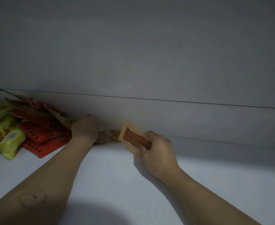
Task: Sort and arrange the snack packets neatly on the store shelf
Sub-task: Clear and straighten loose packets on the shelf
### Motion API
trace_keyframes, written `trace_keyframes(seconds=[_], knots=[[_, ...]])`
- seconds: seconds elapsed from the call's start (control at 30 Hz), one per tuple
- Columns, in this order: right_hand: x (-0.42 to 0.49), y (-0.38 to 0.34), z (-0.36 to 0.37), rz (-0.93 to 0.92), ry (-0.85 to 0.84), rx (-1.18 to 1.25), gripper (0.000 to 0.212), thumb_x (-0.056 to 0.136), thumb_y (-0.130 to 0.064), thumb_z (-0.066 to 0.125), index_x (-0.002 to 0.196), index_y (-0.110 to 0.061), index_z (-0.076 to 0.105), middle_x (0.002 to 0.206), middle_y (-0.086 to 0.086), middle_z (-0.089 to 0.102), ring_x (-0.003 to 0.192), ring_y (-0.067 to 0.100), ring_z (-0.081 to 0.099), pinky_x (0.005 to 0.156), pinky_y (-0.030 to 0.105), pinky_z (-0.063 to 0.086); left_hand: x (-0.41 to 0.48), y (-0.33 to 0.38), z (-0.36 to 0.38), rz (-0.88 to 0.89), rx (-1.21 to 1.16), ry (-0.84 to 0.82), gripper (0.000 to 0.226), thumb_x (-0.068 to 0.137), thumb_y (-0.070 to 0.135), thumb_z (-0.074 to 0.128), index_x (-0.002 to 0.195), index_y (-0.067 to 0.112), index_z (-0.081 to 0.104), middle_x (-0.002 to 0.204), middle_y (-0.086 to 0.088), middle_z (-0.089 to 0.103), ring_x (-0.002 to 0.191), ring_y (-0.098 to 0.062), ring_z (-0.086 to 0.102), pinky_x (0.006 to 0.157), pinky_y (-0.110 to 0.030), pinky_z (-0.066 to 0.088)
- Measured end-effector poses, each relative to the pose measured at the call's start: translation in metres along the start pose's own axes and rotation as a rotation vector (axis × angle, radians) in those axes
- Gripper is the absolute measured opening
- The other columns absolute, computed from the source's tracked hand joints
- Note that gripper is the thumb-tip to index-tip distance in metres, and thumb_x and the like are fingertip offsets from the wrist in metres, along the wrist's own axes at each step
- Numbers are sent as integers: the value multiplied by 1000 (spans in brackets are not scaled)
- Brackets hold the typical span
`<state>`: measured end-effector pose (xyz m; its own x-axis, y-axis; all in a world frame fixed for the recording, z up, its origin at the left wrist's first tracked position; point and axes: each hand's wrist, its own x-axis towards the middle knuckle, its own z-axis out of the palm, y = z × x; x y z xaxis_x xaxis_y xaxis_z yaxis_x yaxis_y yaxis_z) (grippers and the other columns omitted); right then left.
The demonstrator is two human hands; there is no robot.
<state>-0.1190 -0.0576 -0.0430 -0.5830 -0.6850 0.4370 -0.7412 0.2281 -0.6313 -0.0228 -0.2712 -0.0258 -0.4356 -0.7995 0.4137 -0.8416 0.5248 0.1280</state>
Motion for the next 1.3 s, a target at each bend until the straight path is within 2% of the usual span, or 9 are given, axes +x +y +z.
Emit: trace_keyframes(seconds=[0.2, 0.27, 0.43, 0.57, 0.73, 0.9, 1.07, 1.17, 1.3], knots=[[2, 5, -3, 64, 77, 87, 17, 85, -11, 61, 81, -26, 57, 70, -13, 58, 63, 3, 53, 53, 9, 39, -2, -4, -16, 127, -323, 180, 17, 81, 12, 75, 94, 16, 64, 107, -6, 62, 99, -32, 61, 76, -37, 46], [6, 7, -6, 116, 141, 155, 17, 85, -10, 63, 77, -24, 57, 66, -13, 58, 59, -5, 55, 51, 6, 38, -5, 5, -27, 219, -572, 195, 8, 88, 8, 67, 87, 14, 62, 95, -3, 70, 90, -29, 66, 71, -37, 50], [11, 10, -14, 328, 237, 473, 10, 87, -11, 66, 82, -19, 61, 71, -1, 69, 52, 9, 66, 42, 20, 48, -29, 29, -44, 137, -1310, -151, 22, 96, 2, 58, 76, 9, 62, 81, -13, 71, 70, -24, 72, 57, -28, 58], [11, 11, -11, 369, 184, 509, 10, 86, -12, 69, 84, -19, 62, 74, -2, 70, 58, 8, 66, 42, 16, 44, -44, 41, -44, 176, -1158, -244, 14, 84, 6, 75, 75, 15, 70, 73, -4, 70, 65, -13, 64, 62, -21, 51], [14, 17, -6, 414, 209, 521, 7, 84, -12, 67, 85, -16, 62, 73, 1, 70, 57, 10, 67, 48, 25, 53, -52, 46, -38, 176, -1174, -359, 34, 77, -14, 73, 97, 14, 70, 99, -5, 63, 75, -13, 62, 61, -14, 53], [16, 21, -5, 447, 225, 565, 7, 86, -18, 68, 88, -13, 63, 71, 2, 71, 60, 15, 68, 52, 29, 55, -44, 44, -30, 50, -1282, -366, 27, 87, -12, 64, 105, 8, 69, 98, -20, 69, 83, -28, 67, 82, -38, 57], [17, 24, -10, 390, 232, 461, 9, 92, -27, 66, 93, -19, 67, 78, -8, 74, 71, 9, 68, 59, 26, 47, -34, 46, -24, 102, -1155, -330, 17, 93, -6, 59, 87, 6, 68, 70, -6, 63, 57, -13, 60, 51, -17, 45], [14, 18, -13, 333, 209, 421, 12, 95, -29, 61, 93, -17, 64, 75, -6, 73, 57, 13, 67, 46, 25, 46, -35, 53, -22, 120, -1121, -304, 22, 99, 4, 54, 78, 12, 58, 69, -6, 64, 56, -16, 62, 51, -19, 50], [13, 5, -20, 256, 197, 344, 17, 97, -31, 59, 89, -16, 57, 68, 1, 71, 42, 22, 64, 37, 23, 42, -52, 68, -24, 173, -1228, -406, 13, 103, 29, 47, 96, 18, 47, 78, -10, 73, 64, -26, 73, 48, -40, 58]])
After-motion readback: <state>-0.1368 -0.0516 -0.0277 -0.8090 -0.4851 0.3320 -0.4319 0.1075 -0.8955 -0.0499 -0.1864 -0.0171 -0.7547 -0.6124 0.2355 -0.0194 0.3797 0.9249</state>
